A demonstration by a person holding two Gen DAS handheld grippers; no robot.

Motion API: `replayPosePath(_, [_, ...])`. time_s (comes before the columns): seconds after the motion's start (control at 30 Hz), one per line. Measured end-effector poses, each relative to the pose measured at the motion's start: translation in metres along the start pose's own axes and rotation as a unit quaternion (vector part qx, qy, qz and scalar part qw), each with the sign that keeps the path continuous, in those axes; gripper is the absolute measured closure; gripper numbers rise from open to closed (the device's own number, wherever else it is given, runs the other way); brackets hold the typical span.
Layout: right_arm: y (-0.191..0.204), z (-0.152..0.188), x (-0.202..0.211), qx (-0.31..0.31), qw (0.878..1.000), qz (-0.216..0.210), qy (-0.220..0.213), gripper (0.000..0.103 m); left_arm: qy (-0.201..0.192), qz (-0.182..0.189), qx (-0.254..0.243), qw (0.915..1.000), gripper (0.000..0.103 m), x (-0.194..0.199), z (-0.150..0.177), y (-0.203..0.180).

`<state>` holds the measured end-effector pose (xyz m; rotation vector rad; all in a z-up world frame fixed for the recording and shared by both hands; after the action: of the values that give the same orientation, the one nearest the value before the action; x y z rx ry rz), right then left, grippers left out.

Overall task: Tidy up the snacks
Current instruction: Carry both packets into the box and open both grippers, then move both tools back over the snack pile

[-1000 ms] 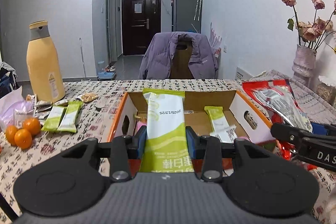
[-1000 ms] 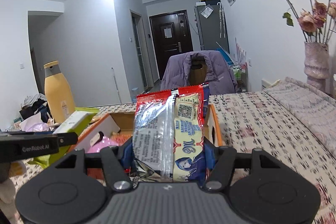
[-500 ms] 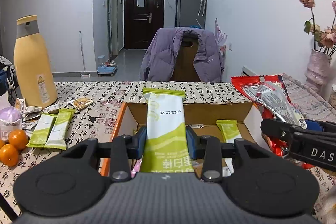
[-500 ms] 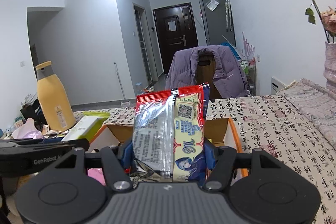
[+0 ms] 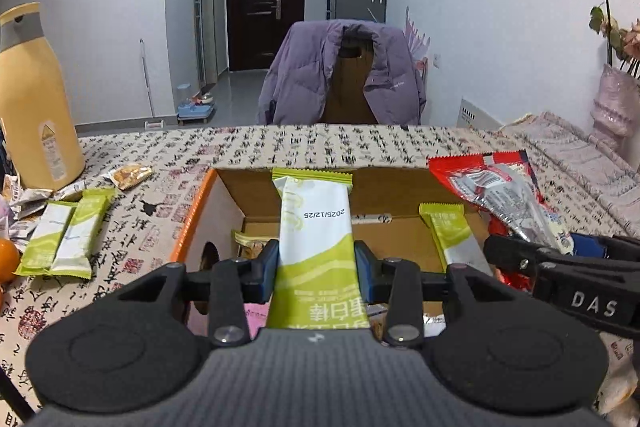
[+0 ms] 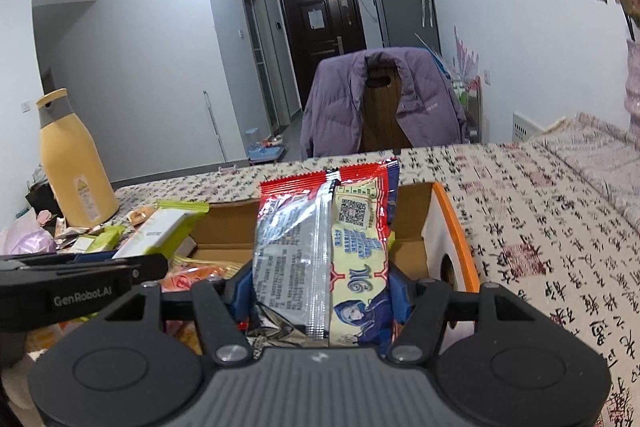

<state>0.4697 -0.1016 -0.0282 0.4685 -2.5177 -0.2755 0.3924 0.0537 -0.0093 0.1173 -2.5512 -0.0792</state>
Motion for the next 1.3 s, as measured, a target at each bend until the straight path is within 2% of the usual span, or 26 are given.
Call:
replayPosePath(0.07, [-0.003,0.001,-0.002,-0.002,1.0,0.0,0.005,0.037,0.005,0.002,0.0,1.0,0.062,-0.002,0.003,0.0])
replayPosePath(0.1, [-0.004,0.002,-0.001,-0.004,1.0,0.0,0.006,0.032,0.003,0.001,0.0,1.0,0.062,-0.001,0.004,0.001])
replayPosePath(0.17, [-0.006,0.001,0.003,-0.006,1.0,-0.003,0.002,0.022,-0.002,0.002,0.005,1.0,0.051,0.004,0.004,0.004])
replayPosePath(0.2, [-0.006,0.0,0.005,-0.006,1.0,-0.003,-0.001,0.014,-0.006,0.0,0.009,0.9999,0.038,0.007,0.004,0.006])
replayPosePath(0.27, [-0.005,-0.003,0.011,-0.006,1.0,-0.007,-0.008,0.003,-0.017,-0.005,0.016,0.9997,0.006,0.012,0.003,0.011])
replayPosePath(0.3, [-0.003,-0.005,0.014,-0.004,1.0,-0.008,-0.012,0.0,-0.025,-0.007,0.02,0.9995,0.001,0.017,0.003,0.013])
replayPosePath(0.37, [0.0,-0.009,0.02,0.0,1.0,-0.005,-0.019,0.0,-0.04,-0.007,0.029,0.9987,0.0,0.026,0.003,0.017])
replayPosePath(0.57, [0.009,-0.014,0.043,0.015,0.999,-0.003,-0.031,0.0,-0.052,0.002,0.032,0.9982,0.0,0.046,0.004,0.019])
replayPosePath(0.9, [0.017,-0.004,0.085,0.037,0.999,-0.001,-0.04,0.0,-0.081,0.017,0.033,0.9961,0.0,0.094,0.021,0.018])
replayPosePath(1.03, [0.019,0.008,0.102,0.04,0.998,-0.007,-0.044,0.0,-0.086,0.024,0.038,0.9953,0.0,0.11,0.038,0.019])
replayPosePath(1.3, [0.014,0.052,0.124,0.041,0.999,-0.003,-0.032,0.0,-0.065,0.025,0.039,0.9968,0.0,0.123,0.088,0.024])
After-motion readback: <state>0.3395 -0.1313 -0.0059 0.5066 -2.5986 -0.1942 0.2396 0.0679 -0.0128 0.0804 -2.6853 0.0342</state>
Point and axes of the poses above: each gripper's, at about its wrist camera, not at the fingertips, and x roughly against the way its jaws point, y to its left, z to its underside, the point moved 7 cm from there along -x, roughly the way its jaws point, and after that the axes turned 6 degrees about -x, right-handed, at the moved point
